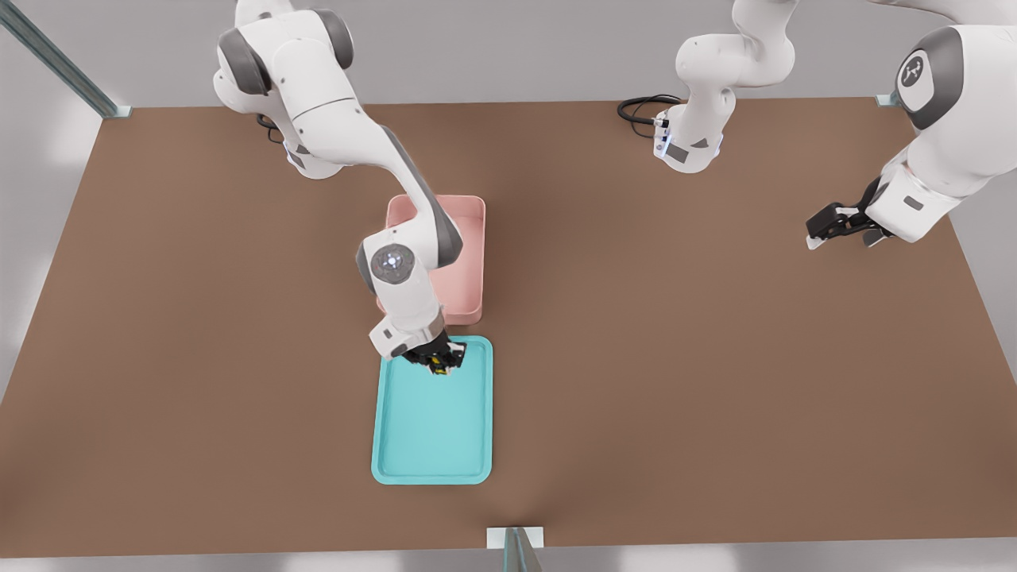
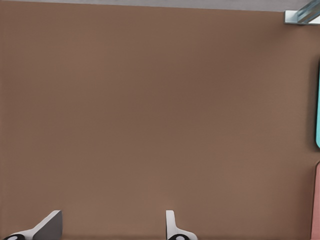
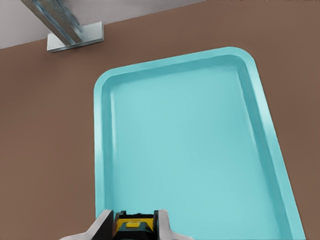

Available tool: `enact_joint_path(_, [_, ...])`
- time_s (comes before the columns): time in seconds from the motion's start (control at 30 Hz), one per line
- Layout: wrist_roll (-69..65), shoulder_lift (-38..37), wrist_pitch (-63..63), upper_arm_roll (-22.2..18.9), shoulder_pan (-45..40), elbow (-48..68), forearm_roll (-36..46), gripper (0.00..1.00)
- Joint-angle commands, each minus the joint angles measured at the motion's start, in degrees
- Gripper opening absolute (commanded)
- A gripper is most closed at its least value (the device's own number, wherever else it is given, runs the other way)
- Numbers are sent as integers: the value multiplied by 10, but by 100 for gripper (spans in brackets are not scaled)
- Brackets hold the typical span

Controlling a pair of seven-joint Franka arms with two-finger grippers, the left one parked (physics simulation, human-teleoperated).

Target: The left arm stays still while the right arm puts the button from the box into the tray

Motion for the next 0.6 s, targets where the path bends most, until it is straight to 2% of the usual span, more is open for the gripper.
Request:
enact_joint_path(0.0, [-199,81,-90,1,-16,95,47,44])
enact_joint_path(0.13, [-294,129,-84,1,-54,139,77,44])
enact_joint_path(0.17, [-294,130,-87,2,-57,146,78,50])
enact_joint_path(0.2, [-293,134,-99,1,-60,158,84,100])
enact_joint_path(0.33, [-288,126,-134,1,-61,169,84,100])
enact_joint_path(0.37, [-286,73,-232,-1,-55,168,69,100])
enact_joint_path(0.43, [-288,-80,-446,-6,-49,169,-84,100])
enact_joint_path(0.47, [-321,-140,-520,1,-105,169,-100,100])
enact_joint_path(0.5, [-408,-172,-553,65,-235,170,-95,100])
enact_joint_path(0.53, [-410,-174,-588,122,-334,172,-102,100])
enact_joint_path(0.57, [-437,-177,-588,116,-354,172,-104,100])
